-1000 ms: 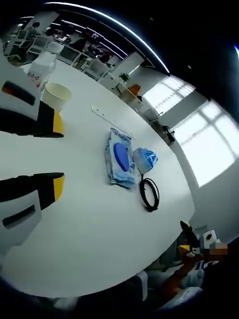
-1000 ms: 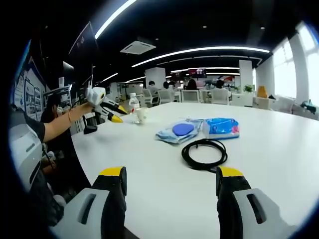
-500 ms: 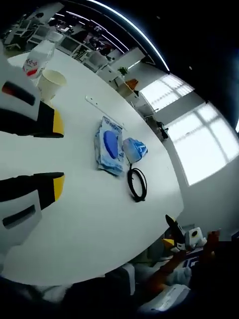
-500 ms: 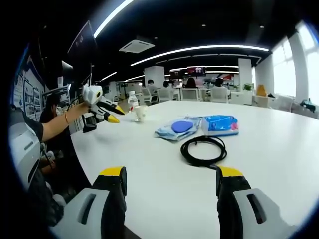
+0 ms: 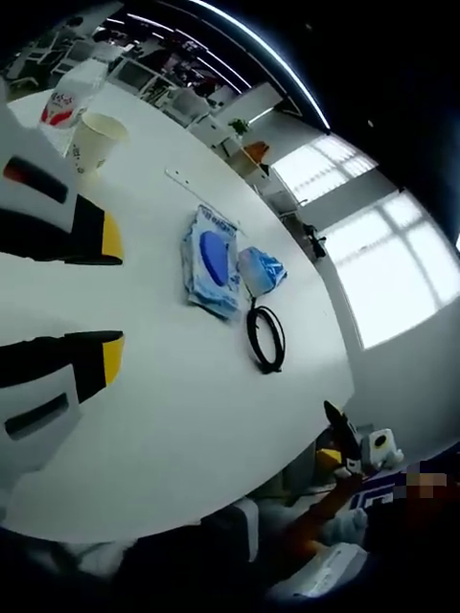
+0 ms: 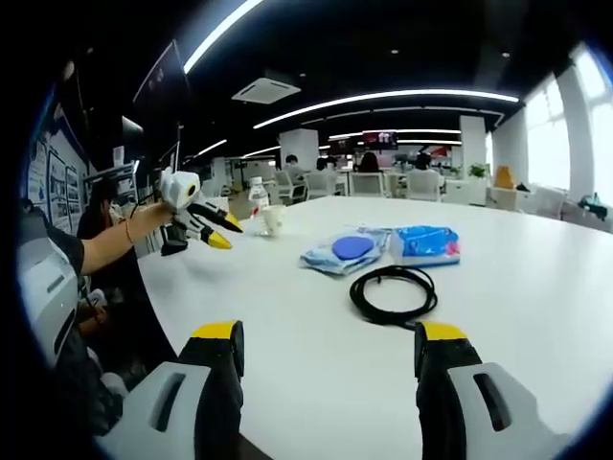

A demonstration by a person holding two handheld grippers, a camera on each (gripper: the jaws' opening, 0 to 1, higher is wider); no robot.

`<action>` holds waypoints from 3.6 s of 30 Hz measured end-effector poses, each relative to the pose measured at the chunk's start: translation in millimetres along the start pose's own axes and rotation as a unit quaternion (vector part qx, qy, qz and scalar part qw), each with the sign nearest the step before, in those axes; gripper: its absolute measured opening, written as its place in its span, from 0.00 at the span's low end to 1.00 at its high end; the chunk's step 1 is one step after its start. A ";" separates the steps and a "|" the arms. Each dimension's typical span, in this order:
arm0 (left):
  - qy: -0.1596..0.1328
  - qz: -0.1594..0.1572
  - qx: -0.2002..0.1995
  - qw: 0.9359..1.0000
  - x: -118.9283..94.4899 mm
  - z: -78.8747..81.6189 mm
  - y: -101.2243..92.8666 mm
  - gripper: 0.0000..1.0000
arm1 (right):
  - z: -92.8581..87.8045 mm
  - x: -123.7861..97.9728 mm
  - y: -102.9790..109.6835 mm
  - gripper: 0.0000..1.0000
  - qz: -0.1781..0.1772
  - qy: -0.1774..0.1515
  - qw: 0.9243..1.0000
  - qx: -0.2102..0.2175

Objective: Arrange the tabletop items into an orderly group along one side of the table until the central work area is clear of visible clutter.

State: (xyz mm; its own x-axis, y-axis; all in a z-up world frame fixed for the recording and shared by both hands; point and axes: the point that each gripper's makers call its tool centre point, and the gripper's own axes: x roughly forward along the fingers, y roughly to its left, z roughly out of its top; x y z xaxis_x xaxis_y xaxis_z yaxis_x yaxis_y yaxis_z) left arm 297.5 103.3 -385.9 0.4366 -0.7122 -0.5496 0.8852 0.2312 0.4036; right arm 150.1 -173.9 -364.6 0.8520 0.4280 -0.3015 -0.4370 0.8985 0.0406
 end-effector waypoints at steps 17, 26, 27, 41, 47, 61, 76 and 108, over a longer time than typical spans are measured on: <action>-0.020 0.005 -0.009 1.000 2.4 9.9 -13.2 0.28 | 0.7 4.6 1.1 0.72 0.009 0.003 1.000 -0.003; -0.050 0.033 -0.057 0.997 2.5 13.5 -2.2 0.72 | 9.6 8.4 -5.0 0.99 -0.007 -0.011 1.000 -0.014; -0.058 0.037 -0.053 0.996 1.9 15.6 -1.2 0.78 | 9.9 8.5 -5.5 1.00 -0.008 -0.010 1.000 -0.017; -0.101 0.039 -0.087 0.990 -0.5 25.4 -3.7 1.00 | 7.1 9.7 -4.9 0.99 -0.004 0.001 1.000 -0.023; -0.082 0.038 -0.114 0.989 7.5 20.5 -6.6 1.00 | 14.6 15.1 -5.1 0.97 0.003 0.012 0.999 -0.042; -0.097 0.043 -0.175 0.979 8.5 19.8 -13.0 0.95 | 33.5 28.8 -5.6 0.92 0.020 0.026 0.997 -0.073; -0.099 0.083 -0.198 0.972 6.8 18.5 -4.2 0.84 | 40.9 39.2 -16.3 0.89 0.022 0.042 0.995 -0.083; -0.100 0.108 -0.208 0.967 37.7 32.2 1.3 0.72 | 85.1 172.1 -29.8 0.84 0.098 0.103 0.984 -0.107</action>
State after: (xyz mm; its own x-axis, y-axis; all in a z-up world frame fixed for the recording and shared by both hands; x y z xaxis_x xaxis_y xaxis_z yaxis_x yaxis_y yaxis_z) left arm 309.9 55.4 -382.6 0.6151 -0.7223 -0.3161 0.7833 0.6056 0.1405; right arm 334.3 -118.8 -336.6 0.6788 0.5419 -0.4955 -0.6558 0.7510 -0.0771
